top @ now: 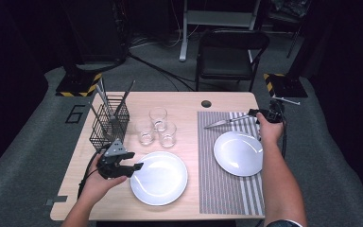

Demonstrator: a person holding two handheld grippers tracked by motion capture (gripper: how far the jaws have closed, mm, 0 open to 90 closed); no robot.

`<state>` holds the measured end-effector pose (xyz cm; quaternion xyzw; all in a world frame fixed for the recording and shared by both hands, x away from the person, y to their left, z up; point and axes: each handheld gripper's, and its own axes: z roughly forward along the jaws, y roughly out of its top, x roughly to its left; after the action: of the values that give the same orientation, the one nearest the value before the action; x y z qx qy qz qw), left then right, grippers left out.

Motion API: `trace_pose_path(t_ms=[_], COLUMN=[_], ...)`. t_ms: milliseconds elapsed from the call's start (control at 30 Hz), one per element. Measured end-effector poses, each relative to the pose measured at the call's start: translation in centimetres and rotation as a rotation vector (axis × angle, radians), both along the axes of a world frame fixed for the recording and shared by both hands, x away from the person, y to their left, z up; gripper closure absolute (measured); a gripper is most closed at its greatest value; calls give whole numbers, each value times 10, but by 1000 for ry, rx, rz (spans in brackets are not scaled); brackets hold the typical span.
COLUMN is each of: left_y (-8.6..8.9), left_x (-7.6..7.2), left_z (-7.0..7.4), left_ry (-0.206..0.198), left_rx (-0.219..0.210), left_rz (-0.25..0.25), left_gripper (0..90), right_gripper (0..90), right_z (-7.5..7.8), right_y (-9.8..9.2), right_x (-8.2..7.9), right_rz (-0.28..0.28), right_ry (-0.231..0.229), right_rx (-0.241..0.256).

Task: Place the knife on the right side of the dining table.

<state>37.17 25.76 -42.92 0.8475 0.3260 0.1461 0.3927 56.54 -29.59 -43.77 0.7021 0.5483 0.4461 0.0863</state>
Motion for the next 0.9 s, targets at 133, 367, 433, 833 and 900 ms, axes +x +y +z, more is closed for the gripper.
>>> trace_pose_path(t_ms=[133, 367, 433, 833, 900], left_y=[0, 0, 1, 1, 1], left_x=[0, -1, -1, -1, -1], left_z=[0, 1, 2, 1, 2], left_ry=[2, -1, -2, -4, -2], left_rx=[-1, -2, -4, -8, -6], left_rz=[1, 1, 4, 7, 6], left_gripper=[435, 435, 435, 435, 435], right_gripper=[692, 695, 697, 701, 701], right_z=[-2, -4, -4, -15, -16], right_y=[0, 1, 1, 0, -1], right_x=[0, -1, -1, -1, -1], right_rz=[-27, -74, -78, -153, -165], right_ry=[15, 45, 43, 73, 80], right_rx=[12, 16, 14, 50, 54])
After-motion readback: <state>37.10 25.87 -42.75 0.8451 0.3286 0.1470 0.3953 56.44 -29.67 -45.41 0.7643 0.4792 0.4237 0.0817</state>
